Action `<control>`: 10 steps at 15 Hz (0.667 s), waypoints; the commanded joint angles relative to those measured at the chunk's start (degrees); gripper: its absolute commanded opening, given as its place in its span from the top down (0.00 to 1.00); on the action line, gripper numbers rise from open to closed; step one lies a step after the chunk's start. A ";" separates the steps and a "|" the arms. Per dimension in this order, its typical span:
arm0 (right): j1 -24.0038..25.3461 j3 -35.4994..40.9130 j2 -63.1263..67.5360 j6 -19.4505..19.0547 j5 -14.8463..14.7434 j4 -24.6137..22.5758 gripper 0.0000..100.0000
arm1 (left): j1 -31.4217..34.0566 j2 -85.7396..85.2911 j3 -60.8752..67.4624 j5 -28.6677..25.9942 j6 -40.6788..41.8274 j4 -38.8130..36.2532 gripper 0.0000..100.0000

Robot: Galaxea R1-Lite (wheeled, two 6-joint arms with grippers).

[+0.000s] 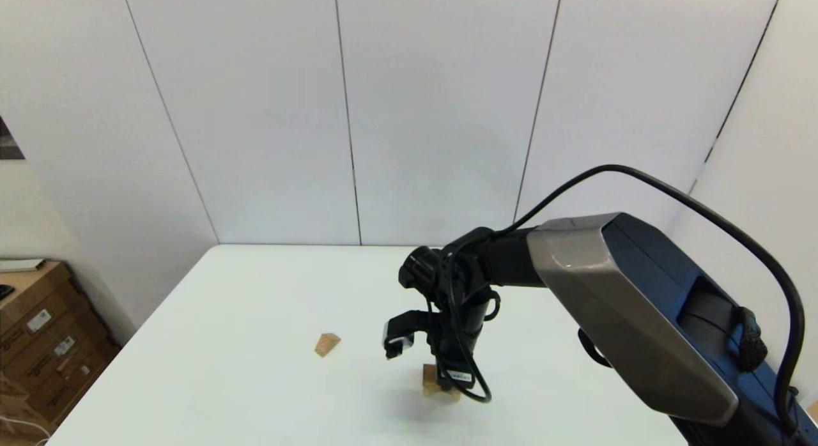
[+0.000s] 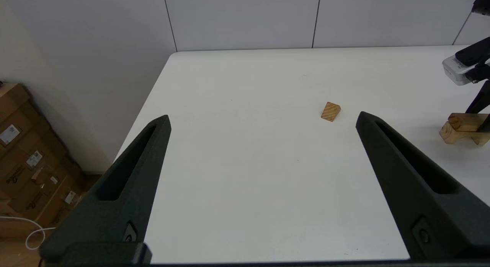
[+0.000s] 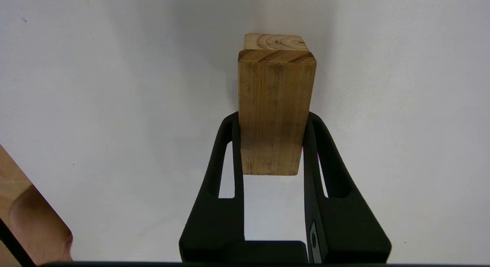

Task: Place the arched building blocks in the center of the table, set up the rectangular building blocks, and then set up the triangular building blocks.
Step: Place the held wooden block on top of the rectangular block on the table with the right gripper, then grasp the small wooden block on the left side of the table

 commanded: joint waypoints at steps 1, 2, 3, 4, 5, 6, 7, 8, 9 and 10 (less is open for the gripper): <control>0.01 0.03 -0.10 -0.28 0.05 0.33 1.00 | 0.00 0.09 -0.02 0.02 0.00 0.02 0.00; 0.01 0.03 -0.18 -0.28 0.05 0.33 0.00 | 0.00 0.09 -0.02 0.02 0.00 0.02 0.00; 0.01 0.03 -0.18 -0.28 0.05 0.33 0.00 | 0.00 0.09 -0.02 0.02 0.00 0.02 0.00; 0.01 0.03 -0.18 -0.28 0.05 0.33 0.00 | 0.00 0.09 -0.02 0.02 0.00 0.02 0.00; 0.01 0.03 -0.10 -0.19 0.05 0.24 0.00 | 0.00 0.09 -0.02 0.02 0.00 0.02 0.00; 0.01 0.03 -0.10 -0.19 0.05 0.33 0.00 | 0.00 0.09 -0.02 0.02 0.00 0.02 0.00; 0.01 0.03 -0.10 -0.19 0.05 0.24 0.00 | 0.00 0.09 0.06 0.02 0.00 0.02 0.00; -0.08 0.03 -0.18 -0.19 0.05 0.24 0.00 | 0.00 0.09 0.06 0.02 0.00 0.02 0.00; -0.17 0.03 -0.62 -0.11 0.05 0.24 0.00 | 0.00 0.09 0.06 0.02 0.00 0.02 0.00; -0.34 0.03 -1.68 0.25 -0.03 0.24 0.00 | 0.00 0.09 0.06 0.02 0.00 0.02 0.00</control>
